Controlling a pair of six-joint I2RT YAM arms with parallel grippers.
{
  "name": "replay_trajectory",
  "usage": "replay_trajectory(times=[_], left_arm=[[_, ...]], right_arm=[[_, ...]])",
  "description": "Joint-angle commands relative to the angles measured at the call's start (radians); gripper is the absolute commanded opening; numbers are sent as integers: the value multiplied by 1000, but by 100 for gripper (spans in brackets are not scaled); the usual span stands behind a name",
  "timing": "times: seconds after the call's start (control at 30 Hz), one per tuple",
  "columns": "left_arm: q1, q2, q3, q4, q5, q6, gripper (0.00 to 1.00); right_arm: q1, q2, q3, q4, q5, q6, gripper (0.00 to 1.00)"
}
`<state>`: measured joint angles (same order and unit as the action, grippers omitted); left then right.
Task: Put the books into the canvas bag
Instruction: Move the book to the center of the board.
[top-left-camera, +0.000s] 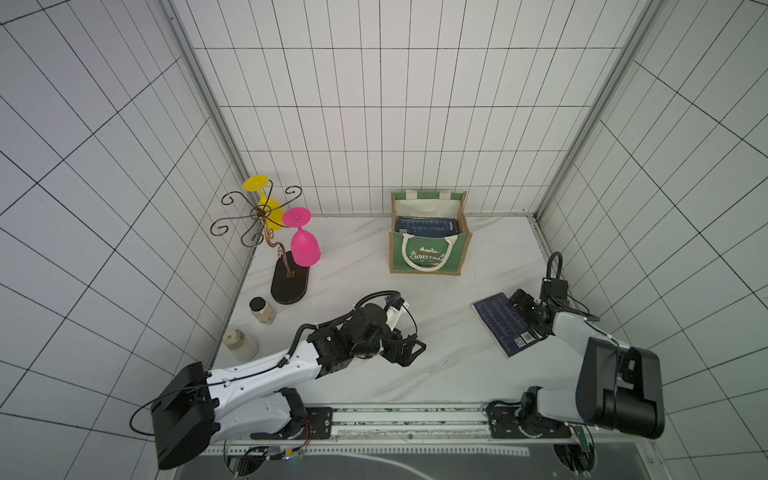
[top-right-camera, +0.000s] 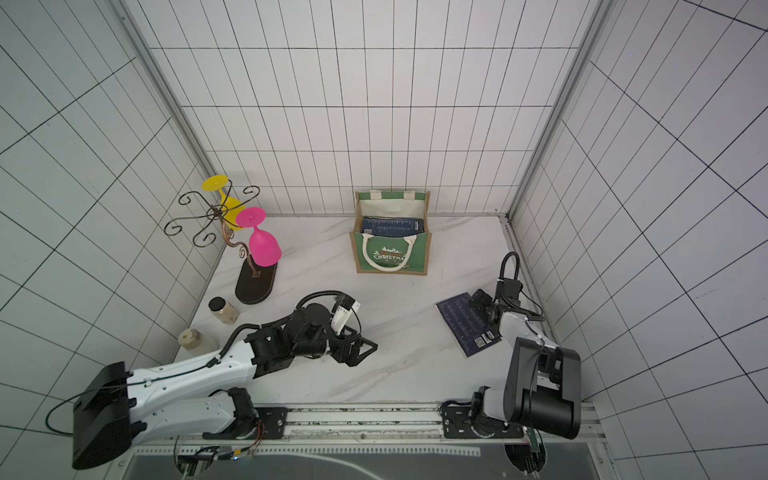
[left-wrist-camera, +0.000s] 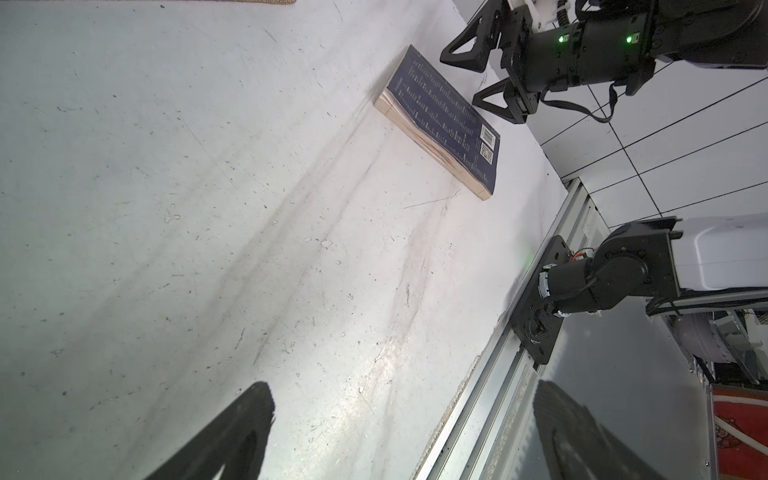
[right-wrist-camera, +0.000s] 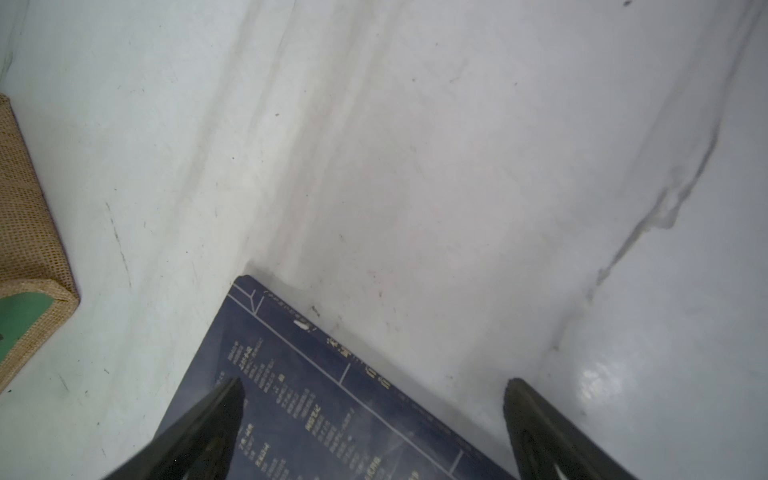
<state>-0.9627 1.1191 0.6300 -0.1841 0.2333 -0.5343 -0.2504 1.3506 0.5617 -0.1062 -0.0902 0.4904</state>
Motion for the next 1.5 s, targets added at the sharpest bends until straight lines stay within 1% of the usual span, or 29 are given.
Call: replay_trajectory(times=[0.0, 0.07, 0.13, 0.2, 0.3, 0.37, 0.47, 0.53, 0.7, 0.87, 0.93, 1.07, 1.17, 1.27, 1.37, 1.47], left_arm=[[7, -3, -13, 4, 8, -4, 97], [7, 4, -16, 14, 14, -8, 97], [7, 12, -20, 30, 20, -13, 97], [7, 24, -21, 44, 27, -16, 97], [13, 50, -29, 71, 44, -33, 97], [45, 81, -54, 111, 100, -58, 97], [119, 127, -103, 188, 201, -103, 97], [156, 133, -132, 230, 233, -120, 97], [196, 127, -149, 227, 239, -114, 97], [220, 123, -178, 224, 232, -128, 97], [238, 122, -197, 229, 225, -136, 97], [279, 138, -226, 261, 238, -151, 97], [285, 148, -228, 285, 244, -147, 94], [285, 166, -224, 339, 280, -145, 89], [283, 207, -211, 381, 324, -138, 88], [279, 248, -197, 401, 339, -138, 88]], right_arm=[[-10, 8, -45, -78, -30, -27, 98], [-1, -17, -73, -56, -126, -26, 98], [56, -44, -97, -44, -167, -4, 97], [153, -74, -115, -45, -155, 36, 97], [322, -115, -147, -9, -148, 135, 97], [431, -123, -164, 38, -151, 212, 97], [569, -104, -154, 95, -140, 289, 97], [634, -75, -127, 114, -147, 310, 97], [744, 6, -60, 156, -195, 322, 97], [913, 69, -8, 204, -197, 387, 97], [933, 83, 3, 206, -190, 394, 97], [929, 93, 4, 211, -169, 379, 98], [931, 118, 12, 224, -199, 367, 98], [933, 135, 4, 267, -232, 367, 97], [936, 141, -7, 315, -262, 369, 98], [936, 144, -17, 347, -284, 371, 97]])
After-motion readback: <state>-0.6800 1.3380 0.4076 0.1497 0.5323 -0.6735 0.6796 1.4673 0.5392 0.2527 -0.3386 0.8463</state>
